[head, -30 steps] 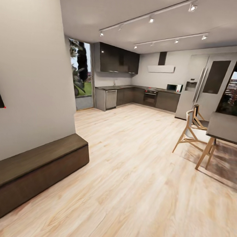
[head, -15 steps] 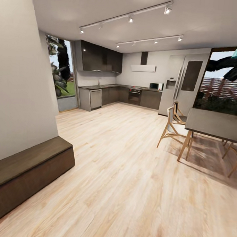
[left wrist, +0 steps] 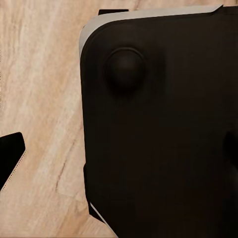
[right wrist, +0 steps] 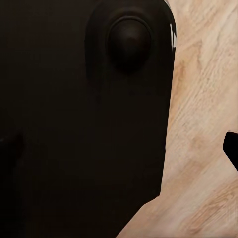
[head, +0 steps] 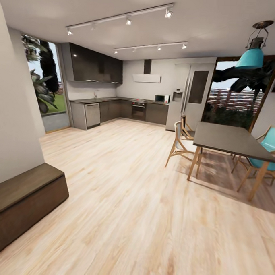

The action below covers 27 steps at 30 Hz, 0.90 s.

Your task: Turn on the radio receiver that's on the table in the living room.

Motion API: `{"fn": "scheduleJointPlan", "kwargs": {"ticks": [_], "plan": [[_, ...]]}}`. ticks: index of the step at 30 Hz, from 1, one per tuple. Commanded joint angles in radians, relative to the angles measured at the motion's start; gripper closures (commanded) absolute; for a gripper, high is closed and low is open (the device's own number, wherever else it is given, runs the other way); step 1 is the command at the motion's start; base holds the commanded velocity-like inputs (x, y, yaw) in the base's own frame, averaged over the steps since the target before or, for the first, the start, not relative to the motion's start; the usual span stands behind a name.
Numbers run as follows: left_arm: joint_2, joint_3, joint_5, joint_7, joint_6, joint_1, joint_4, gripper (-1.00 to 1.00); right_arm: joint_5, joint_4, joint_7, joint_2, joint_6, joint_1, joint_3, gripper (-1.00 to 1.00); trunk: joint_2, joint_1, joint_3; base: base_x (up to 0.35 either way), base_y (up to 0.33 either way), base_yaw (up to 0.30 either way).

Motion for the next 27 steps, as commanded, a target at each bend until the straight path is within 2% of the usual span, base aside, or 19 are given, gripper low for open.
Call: {"fn": "scheduleJointPlan", "kwargs": {"ticks": [1,27], "plan": [[0.0,0.0,0.0,0.0,0.0,0.0,0.0,-1.0,0.0,0.0,0.0,0.0,0.0,0.0,0.0,-1.0,0.0,0.0,0.0,0.0,0.0,-0.294],[0.0,0.0,0.0,0.0,0.0,0.0,0.0,-1.0,0.0,0.0,0.0,0.0,0.0,0.0,0.0,-1.0,0.0,0.0,0.0,0.0,0.0,-0.294]]}}
